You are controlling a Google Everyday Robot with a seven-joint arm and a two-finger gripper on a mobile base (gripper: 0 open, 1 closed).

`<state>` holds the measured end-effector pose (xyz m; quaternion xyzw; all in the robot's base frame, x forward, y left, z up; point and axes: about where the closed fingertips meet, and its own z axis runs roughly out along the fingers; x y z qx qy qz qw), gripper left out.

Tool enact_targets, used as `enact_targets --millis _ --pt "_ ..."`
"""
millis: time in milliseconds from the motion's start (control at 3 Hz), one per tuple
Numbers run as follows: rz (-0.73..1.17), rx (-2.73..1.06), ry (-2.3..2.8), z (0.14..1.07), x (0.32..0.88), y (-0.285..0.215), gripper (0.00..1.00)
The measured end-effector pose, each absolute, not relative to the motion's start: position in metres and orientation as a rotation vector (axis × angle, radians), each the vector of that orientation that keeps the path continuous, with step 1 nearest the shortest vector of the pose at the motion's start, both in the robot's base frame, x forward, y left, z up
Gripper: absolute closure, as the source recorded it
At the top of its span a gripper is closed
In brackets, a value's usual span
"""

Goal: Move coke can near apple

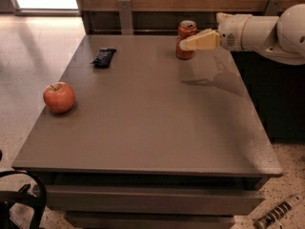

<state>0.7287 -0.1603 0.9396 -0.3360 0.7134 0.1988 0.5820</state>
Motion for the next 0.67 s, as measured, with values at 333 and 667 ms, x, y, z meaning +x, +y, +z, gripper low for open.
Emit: enact_targets --millis 333,667 --pt "0.468 -0.775 1.651 0.932 0.750 -0.154 0.00" --pt "0.479 -0.763 1.637 0.926 0.761 -0.150 0.00"
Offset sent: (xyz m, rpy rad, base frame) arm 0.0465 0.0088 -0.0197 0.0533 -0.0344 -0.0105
